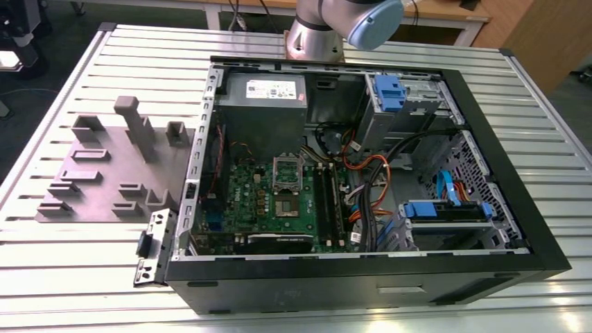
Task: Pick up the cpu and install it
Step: 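Pick up the cpu and move it towards the insertion slot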
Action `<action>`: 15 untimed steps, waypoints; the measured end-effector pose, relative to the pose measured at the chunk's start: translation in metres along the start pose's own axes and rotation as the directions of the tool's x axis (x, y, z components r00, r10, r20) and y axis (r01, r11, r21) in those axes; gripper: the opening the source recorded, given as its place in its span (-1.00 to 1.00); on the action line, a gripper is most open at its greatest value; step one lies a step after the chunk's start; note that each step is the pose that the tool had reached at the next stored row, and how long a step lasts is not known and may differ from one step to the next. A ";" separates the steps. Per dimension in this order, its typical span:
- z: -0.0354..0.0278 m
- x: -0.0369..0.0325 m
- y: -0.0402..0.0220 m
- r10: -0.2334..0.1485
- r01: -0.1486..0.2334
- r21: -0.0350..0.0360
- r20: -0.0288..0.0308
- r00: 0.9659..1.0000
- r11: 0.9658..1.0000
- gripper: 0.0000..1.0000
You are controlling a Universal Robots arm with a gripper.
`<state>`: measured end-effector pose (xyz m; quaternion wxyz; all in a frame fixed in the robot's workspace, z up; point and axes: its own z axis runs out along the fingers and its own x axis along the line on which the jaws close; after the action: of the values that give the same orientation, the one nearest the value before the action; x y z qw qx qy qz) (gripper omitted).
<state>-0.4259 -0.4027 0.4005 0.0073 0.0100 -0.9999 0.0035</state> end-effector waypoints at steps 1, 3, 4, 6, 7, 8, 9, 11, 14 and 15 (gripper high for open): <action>0.0001 -0.0003 0.0000 0.000 0.000 0.000 0.000 1.000 1.000 -0.06; 0.0001 -0.0010 0.0000 0.000 0.000 0.000 0.000 1.000 1.000 -0.06; 0.0000 -0.0013 0.0000 0.000 0.000 0.000 0.000 1.000 1.000 -0.06; 0.0000 -0.0020 0.0000 0.000 0.000 0.000 0.000 1.000 1.000 -0.06; 0.0000 -0.0023 0.0000 0.000 0.000 0.000 0.000 1.000 1.000 -0.06; 0.0001 -0.0027 0.0000 0.000 0.000 0.000 0.000 1.000 1.000 -0.06; 0.0001 -0.0030 0.0000 0.000 0.000 0.000 0.000 1.000 1.000 -0.06; 0.0000 -0.0037 -0.0001 0.000 0.000 0.000 0.000 1.000 1.000 -0.06; 0.0000 -0.0047 -0.0001 0.000 0.000 0.000 0.000 1.000 1.000 -0.06; 0.0000 -0.0050 -0.0001 0.000 0.000 0.000 0.000 1.000 1.000 -0.06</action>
<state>-0.4209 -0.4027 0.4004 0.0073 0.0100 -0.9999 0.0035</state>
